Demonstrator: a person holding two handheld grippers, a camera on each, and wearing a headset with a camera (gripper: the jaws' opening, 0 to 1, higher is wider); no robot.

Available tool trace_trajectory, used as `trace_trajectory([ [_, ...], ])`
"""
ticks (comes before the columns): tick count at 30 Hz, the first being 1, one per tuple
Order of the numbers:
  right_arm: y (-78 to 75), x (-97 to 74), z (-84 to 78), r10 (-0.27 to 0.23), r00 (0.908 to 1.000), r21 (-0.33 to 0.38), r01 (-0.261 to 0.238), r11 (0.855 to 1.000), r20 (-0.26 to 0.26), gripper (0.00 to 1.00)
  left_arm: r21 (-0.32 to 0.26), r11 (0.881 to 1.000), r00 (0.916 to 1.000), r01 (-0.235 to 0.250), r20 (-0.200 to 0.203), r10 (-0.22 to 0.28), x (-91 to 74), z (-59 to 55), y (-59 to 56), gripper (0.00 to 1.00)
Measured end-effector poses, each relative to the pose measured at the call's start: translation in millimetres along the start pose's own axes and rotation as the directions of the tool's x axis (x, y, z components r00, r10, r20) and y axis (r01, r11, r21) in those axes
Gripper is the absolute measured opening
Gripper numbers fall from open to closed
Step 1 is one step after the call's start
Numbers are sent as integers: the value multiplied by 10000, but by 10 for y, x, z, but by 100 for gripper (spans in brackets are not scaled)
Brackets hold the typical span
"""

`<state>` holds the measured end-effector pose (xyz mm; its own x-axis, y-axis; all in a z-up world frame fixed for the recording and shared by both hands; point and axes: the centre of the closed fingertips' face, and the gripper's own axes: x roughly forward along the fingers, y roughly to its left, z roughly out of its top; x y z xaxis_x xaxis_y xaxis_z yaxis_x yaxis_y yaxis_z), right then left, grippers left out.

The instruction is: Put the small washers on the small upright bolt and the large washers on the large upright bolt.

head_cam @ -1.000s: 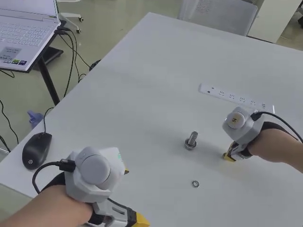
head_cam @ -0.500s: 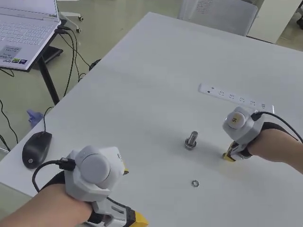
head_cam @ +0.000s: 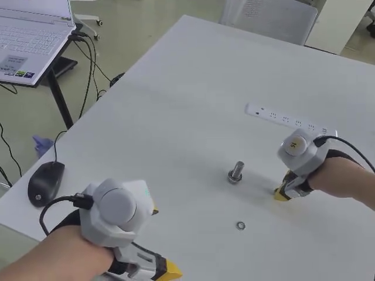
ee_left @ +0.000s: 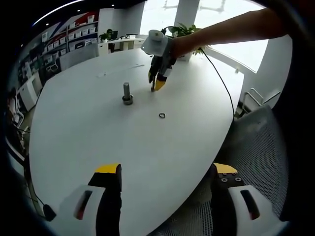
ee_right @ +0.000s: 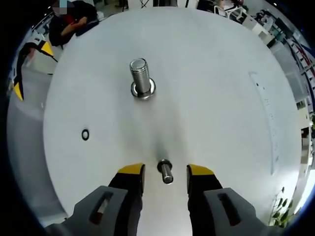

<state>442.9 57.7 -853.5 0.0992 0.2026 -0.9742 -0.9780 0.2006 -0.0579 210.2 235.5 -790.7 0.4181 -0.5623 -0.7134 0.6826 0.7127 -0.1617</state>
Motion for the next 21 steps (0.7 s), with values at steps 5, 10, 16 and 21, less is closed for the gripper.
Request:
trace_trajectory([
  [5,29,-58,11,44,9999,-6,-43,10000,114,39,67,10000,10000,-21,2,21,-14,18,5,73],
  [10,47,-170,81,98,9988,197,-108,9997,477,40,158,9999,10000,-9,4,9,-20,50,-11,73],
  [16,123,-330,149,110,9977,81,-116,9999,676,39,248,9997,10000,16,52,-17,-42,74,-34,73],
  [21,242,-440,194,100,9975,-320,-78,9995,698,39,348,9994,10000,-18,-21,19,-65,51,-22,72],
])
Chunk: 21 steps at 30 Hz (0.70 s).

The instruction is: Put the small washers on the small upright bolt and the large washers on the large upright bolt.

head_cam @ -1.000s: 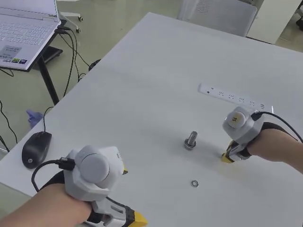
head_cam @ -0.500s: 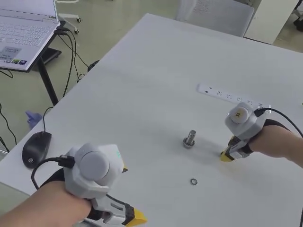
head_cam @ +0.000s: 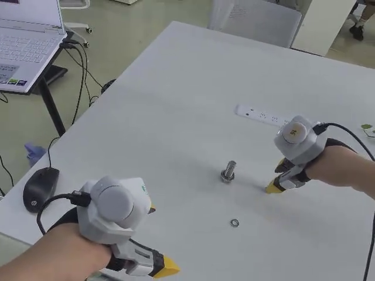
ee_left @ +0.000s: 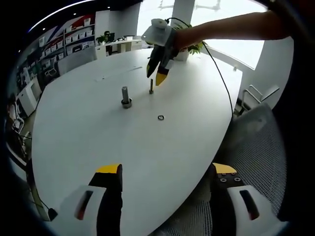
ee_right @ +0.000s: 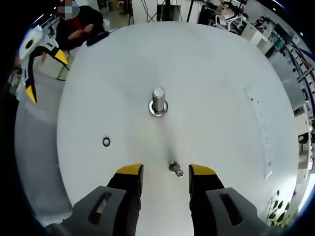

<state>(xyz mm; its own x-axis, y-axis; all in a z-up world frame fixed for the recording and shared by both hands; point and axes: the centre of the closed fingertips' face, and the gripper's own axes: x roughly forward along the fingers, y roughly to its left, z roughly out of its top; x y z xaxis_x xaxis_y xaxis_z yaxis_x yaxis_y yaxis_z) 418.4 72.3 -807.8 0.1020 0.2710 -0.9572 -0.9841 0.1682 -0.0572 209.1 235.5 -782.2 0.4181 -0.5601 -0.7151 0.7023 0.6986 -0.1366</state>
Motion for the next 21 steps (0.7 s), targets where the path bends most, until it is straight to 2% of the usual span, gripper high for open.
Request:
trace_trajectory([
  [3,72,-53,32,63,10000,-172,-63,9998,13,39,-17,10000,10000,-2,85,2,-20,5,0,72],
  [7,200,-144,120,291,9993,-66,-290,9996,224,39,-2,10000,9999,-14,138,15,-49,9,-19,72],
  [10,310,-182,149,328,9993,-323,-323,9990,169,39,33,10000,9998,-19,194,19,-85,13,-38,72],
  [18,517,-205,199,510,9981,-371,-498,9981,336,41,122,9999,9998,-76,210,73,-139,5,-64,73],
  [19,493,-192,205,552,9978,-350,-539,9979,368,42,128,9999,9997,-86,235,83,-149,14,-70,73],
  [21,541,-179,190,620,9974,-404,-605,9973,369,42,134,9998,9988,-169,453,163,-182,65,-65,73],
])
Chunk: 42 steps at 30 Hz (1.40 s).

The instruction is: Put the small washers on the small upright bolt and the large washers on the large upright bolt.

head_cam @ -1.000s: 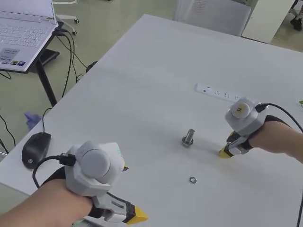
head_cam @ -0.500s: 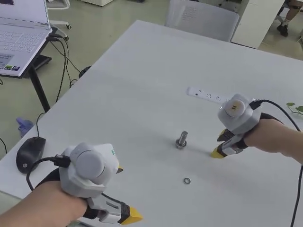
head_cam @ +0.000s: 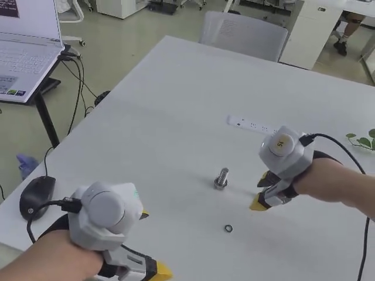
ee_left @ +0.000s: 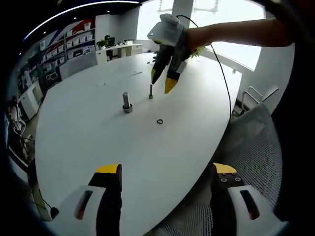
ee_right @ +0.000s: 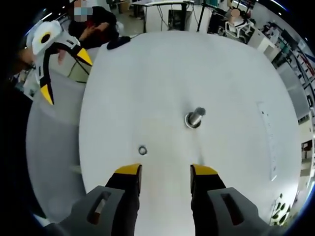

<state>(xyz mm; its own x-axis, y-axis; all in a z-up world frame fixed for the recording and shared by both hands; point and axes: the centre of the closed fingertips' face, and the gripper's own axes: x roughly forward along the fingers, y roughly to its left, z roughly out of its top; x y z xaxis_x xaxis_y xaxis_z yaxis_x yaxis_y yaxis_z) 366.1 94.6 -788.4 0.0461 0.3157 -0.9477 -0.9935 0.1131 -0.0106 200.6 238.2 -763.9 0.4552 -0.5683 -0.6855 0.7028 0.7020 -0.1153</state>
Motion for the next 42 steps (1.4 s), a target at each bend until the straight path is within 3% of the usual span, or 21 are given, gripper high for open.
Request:
trace_trajectory([
  [8,244,42,-58,208,9998,-124,-207,9997,71,42,-152,9997,9993,-190,310,195,-38,51,3,78],
  [16,475,61,-10,552,9968,-316,-535,9981,571,42,-149,9995,9975,-276,652,285,-7,78,-7,86],
  [24,497,203,-1,393,9963,-497,-355,9981,770,42,-175,9994,9944,-293,1006,309,28,141,-12,96],
  [30,495,345,-28,337,9983,-758,-300,9967,479,40,-343,9991,9945,-255,1006,289,58,126,3,97],
  [33,487,418,-4,354,9981,-789,-313,9964,511,40,-405,9989,9910,-231,1311,283,55,174,8,99],
  [42,455,647,-23,354,9987,-860,-322,9958,367,38,-487,9982,9915,-351,1237,409,54,135,29,97],
])
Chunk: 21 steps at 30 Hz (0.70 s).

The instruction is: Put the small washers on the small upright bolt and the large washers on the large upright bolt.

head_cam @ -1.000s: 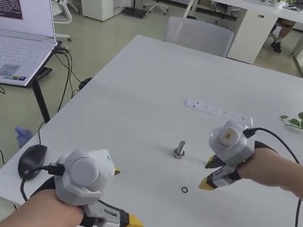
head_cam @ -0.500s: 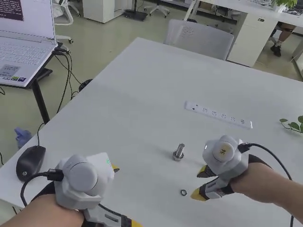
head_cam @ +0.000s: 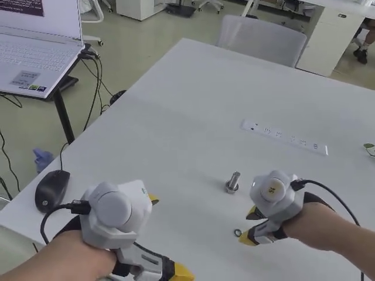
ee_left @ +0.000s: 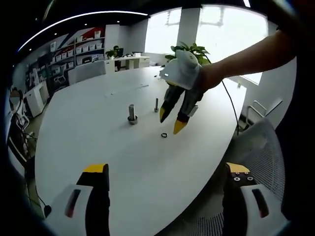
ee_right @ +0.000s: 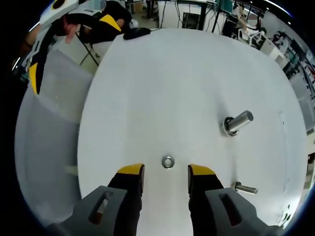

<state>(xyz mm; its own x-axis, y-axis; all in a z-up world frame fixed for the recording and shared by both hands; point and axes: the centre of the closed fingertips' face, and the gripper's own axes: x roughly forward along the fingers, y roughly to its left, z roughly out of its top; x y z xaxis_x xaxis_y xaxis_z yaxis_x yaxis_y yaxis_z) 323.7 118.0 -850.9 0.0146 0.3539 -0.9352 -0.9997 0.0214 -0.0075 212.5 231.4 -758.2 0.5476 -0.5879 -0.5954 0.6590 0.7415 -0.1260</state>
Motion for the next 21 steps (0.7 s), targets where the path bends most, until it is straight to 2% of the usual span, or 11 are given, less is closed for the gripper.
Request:
trace_trajectory([
  [5,-12,87,-35,15,9998,-129,-18,9999,-192,36,49,10000,9998,-40,213,39,-1,35,15,96],
  [11,-28,113,-43,-22,9999,152,24,9999,-147,36,136,9999,9995,92,304,-96,30,37,20,97],
  [21,31,216,-73,72,9996,-17,-73,10000,-277,34,37,9999,9985,131,536,-133,105,40,41,96],
])
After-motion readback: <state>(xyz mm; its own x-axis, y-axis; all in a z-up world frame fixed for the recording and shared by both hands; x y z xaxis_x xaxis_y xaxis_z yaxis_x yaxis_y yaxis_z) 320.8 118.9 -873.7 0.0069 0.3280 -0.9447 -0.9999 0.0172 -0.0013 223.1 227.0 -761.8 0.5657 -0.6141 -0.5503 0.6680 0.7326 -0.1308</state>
